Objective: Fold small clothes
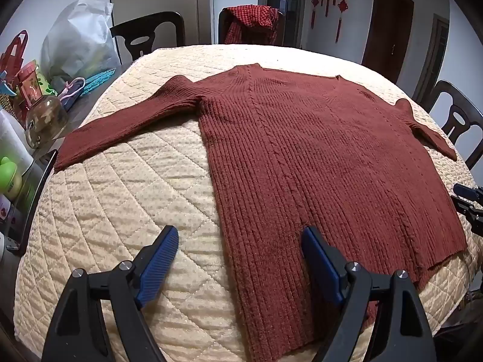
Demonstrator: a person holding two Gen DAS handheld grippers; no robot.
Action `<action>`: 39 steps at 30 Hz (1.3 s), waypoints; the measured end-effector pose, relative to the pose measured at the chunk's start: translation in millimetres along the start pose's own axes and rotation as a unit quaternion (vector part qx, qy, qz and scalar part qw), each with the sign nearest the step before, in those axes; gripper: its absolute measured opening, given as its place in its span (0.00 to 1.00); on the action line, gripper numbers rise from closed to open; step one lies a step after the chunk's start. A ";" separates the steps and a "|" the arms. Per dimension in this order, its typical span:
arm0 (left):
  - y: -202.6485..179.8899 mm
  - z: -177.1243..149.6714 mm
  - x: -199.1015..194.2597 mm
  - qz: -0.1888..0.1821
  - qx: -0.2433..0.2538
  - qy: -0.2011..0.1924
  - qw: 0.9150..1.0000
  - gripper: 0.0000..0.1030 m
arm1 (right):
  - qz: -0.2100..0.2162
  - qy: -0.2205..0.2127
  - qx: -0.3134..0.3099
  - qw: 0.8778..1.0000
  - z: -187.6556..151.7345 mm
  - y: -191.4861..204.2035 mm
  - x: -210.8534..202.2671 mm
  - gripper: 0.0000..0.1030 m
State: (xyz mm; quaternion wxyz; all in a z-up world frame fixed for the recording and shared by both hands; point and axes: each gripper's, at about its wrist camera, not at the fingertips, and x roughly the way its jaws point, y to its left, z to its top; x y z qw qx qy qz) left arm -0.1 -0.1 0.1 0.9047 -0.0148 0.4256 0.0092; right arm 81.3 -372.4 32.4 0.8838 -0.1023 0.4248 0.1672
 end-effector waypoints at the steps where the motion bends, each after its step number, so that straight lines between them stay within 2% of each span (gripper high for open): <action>1: -0.2 0.0 -0.1 0.002 0.001 0.000 1.000 0.83 | 0.000 0.000 0.000 1.000 -0.3 0.1 -0.1 0.55; 39: -0.3 -3.8 -2.0 -0.003 -0.006 -0.003 1.000 0.83 | 0.000 0.002 0.001 1.000 -1.0 -1.3 0.4 0.55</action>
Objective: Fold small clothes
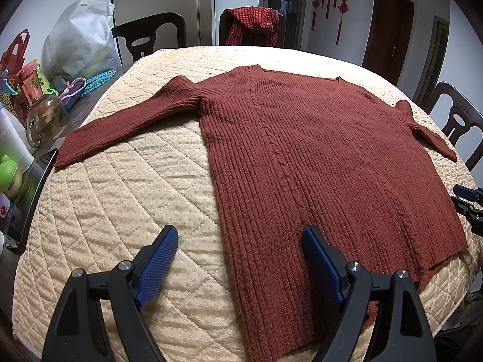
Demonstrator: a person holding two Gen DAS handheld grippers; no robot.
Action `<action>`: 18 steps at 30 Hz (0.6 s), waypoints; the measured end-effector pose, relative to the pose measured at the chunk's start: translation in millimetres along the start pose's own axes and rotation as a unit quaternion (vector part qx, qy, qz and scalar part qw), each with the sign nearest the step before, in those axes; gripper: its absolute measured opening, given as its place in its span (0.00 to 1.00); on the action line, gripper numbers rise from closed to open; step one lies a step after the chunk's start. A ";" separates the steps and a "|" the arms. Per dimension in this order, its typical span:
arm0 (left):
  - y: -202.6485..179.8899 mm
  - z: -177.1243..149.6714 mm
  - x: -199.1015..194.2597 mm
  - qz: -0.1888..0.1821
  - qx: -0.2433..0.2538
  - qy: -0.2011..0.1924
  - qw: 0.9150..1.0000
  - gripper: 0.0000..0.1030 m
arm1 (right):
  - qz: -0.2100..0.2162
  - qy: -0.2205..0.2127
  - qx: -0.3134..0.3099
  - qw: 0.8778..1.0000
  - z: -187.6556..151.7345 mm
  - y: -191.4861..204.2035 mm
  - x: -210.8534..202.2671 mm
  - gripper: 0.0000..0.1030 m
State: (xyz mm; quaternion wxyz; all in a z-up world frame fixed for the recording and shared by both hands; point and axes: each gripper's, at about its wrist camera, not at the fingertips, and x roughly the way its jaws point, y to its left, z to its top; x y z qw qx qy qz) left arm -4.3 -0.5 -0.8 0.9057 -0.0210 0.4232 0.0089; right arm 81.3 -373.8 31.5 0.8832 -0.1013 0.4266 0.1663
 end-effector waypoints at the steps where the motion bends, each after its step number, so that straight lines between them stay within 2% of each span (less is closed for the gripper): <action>1: -0.4 0.4 0.0 0.000 0.000 0.000 1.000 0.83 | 0.000 0.000 0.000 1.000 0.3 0.3 -0.1 0.55; 18: -0.2 1.2 0.5 0.000 0.000 0.001 1.000 0.83 | -0.001 0.001 -0.001 1.000 0.0 0.9 0.3 0.55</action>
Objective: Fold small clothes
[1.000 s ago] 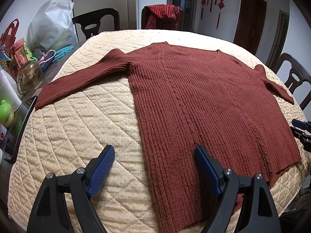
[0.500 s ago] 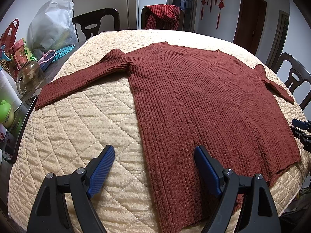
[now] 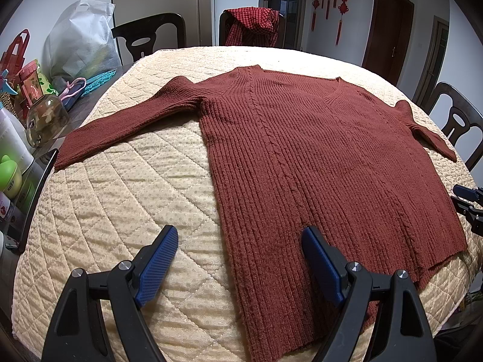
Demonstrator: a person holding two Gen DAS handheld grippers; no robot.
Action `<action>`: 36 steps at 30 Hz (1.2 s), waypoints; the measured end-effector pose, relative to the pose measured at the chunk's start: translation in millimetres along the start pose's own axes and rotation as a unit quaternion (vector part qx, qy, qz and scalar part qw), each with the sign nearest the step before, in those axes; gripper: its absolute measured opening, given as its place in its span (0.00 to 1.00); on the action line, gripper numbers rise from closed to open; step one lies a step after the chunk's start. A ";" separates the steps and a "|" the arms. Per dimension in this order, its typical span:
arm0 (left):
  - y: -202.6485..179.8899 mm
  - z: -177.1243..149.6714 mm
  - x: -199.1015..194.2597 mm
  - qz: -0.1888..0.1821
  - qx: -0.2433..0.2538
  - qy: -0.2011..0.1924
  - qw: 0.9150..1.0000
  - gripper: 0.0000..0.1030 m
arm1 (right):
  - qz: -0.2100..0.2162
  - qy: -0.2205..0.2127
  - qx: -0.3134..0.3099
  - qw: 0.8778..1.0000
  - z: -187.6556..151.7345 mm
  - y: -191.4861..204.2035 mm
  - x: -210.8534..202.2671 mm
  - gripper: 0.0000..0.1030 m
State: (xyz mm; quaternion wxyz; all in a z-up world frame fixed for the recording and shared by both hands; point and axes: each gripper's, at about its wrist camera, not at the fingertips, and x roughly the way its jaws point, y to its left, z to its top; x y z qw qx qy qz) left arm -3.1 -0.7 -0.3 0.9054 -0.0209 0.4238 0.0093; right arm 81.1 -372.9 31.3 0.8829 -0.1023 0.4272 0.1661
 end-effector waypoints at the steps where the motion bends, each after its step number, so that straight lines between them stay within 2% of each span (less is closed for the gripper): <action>1: 0.1 -0.1 0.0 0.000 0.000 0.000 1.000 0.83 | 0.000 0.000 0.000 1.000 -0.1 -0.1 0.0 0.55; 36: 0.9 0.1 -0.7 -0.001 0.000 -0.001 1.000 0.83 | -0.002 0.002 0.003 1.000 -0.6 1.0 0.8 0.55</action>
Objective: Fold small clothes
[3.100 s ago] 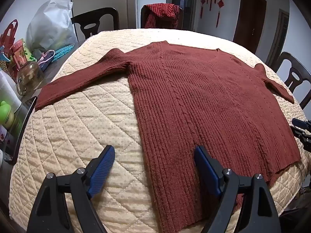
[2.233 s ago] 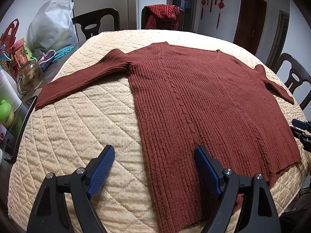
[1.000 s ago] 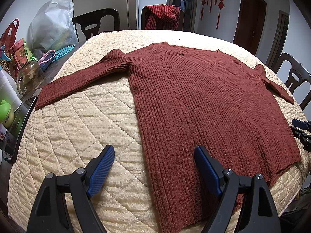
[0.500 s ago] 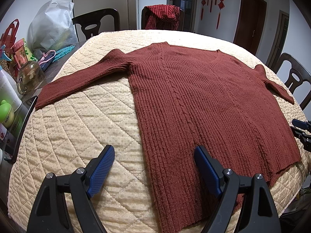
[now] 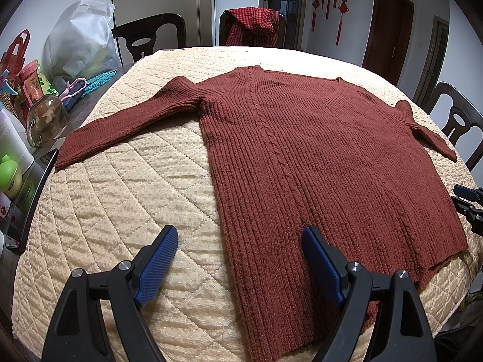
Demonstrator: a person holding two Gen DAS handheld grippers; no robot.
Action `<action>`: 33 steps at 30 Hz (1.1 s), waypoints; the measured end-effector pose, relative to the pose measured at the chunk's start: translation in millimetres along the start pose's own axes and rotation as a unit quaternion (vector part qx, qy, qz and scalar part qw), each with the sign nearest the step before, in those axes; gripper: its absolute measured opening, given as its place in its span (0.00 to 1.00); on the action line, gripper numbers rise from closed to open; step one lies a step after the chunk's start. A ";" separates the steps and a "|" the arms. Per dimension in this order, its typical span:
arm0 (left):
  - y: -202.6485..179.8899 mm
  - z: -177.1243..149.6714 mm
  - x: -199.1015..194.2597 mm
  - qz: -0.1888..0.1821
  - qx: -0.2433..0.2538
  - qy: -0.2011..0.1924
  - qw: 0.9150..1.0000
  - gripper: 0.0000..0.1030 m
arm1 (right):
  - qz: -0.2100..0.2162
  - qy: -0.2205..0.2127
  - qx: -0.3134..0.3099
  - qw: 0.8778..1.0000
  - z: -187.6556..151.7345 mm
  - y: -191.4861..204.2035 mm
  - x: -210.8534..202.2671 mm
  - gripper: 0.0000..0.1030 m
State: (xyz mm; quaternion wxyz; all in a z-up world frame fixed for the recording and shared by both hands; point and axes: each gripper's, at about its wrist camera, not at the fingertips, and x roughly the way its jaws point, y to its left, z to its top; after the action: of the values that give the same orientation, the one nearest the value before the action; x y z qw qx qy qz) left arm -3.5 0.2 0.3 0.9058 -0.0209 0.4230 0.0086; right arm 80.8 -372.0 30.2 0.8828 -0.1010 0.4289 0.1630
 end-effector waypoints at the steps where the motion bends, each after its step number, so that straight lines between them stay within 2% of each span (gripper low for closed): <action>1: -0.5 0.2 0.1 0.001 0.000 0.000 1.000 0.83 | 0.000 0.000 0.000 1.000 -0.1 0.0 0.0 0.55; 33: -0.8 1.6 0.6 0.008 -0.005 0.003 1.000 0.84 | 0.000 -0.001 0.002 1.000 0.3 -1.7 -0.5 0.55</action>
State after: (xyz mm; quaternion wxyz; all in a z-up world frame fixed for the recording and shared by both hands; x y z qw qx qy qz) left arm -1.9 -0.5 0.9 0.9046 -0.0224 0.4254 0.0178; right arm 81.3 -373.7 30.9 0.8832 -0.0987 0.4288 0.1623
